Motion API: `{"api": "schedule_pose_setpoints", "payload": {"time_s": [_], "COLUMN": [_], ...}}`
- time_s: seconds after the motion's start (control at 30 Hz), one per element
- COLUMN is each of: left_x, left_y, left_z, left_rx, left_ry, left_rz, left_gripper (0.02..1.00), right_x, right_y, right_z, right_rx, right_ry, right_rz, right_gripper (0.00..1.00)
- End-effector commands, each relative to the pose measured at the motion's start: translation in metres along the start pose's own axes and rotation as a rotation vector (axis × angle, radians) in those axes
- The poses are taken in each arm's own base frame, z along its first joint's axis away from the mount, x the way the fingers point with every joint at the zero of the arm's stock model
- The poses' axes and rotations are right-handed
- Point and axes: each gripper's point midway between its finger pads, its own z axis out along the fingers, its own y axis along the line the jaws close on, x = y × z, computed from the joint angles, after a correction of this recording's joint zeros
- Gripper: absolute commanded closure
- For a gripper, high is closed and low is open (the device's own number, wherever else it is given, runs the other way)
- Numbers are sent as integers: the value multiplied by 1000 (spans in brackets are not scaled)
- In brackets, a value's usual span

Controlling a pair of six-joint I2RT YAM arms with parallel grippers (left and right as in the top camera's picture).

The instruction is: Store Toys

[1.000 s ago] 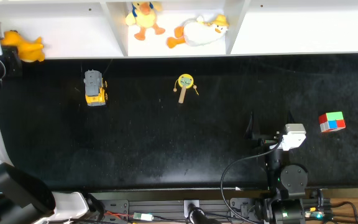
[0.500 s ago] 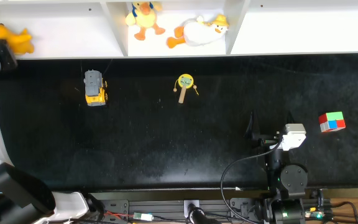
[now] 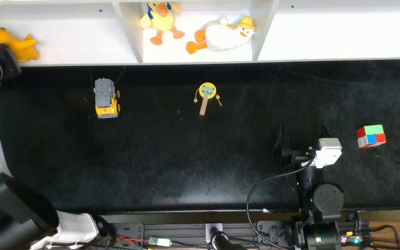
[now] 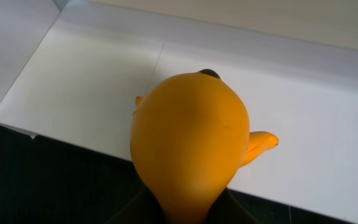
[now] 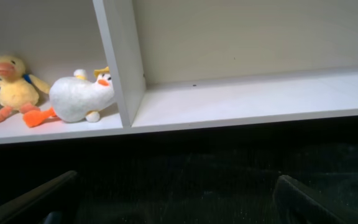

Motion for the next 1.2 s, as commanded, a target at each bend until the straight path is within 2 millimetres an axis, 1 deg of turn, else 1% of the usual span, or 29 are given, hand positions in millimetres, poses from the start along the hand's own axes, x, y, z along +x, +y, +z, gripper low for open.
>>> {"api": "schedule_pose_setpoints", "payload": {"time_s": [0.03,0.17,0.27,0.4,0.7,0.73,0.8,0.87,0.9,0.93,0.97,1.03,1.07,1.1,1.17,1.2], "left_x": [-9,-8,-11,-16,-14,-13,-13,-12,-12,-12,-11,-11,-11,-12,-13,-14], "left_y": [-4,-10,-13,-14,-13,-13,-13,-13,-14,-14,-15,-17,-18,-19,-21,-23], "left_z": [5,13,17,21,24,25,26,27,28,29,30,32,33,34,36,36], "left_rx": [6,18,24,23,11,11,12,13,13,15,17,20,22,23,26,28], "left_ry": [-15,-5,-6,-11,-4,-3,-2,1,1,1,0,-1,-2,-4,-10,-13], "left_rz": [-4,2,7,12,13,13,13,14,14,15,17,24,25,26,31,34], "left_gripper": [853,851,851,851,847,829,748,695,634,514,454,441,371,237,40,20], "right_x": [3,3,3,3,3,3,3,3,3,3,3,3,3,3,3,3], "right_y": [-1,-1,-1,-1,-1,-1,-1,-1,-1,-1,-1,-1,-1,-1,-1,-1], "right_z": [0,0,0,0,0,0,0,0,0,0,0,0,0,0,0,0], "right_rx": [5,5,5,5,5,5,5,5,5,5,5,5,5,5,5,5], "right_ry": [0,0,0,0,0,0,0,0,0,0,0,0,0,0,0,0], "right_rz": [4,4,4,4,4,4,4,4,4,4,4,4,4,4,4,4], "right_gripper": [5,7,7,5,5,5,5,7,7,7,5,7,5,5,5,5]}}
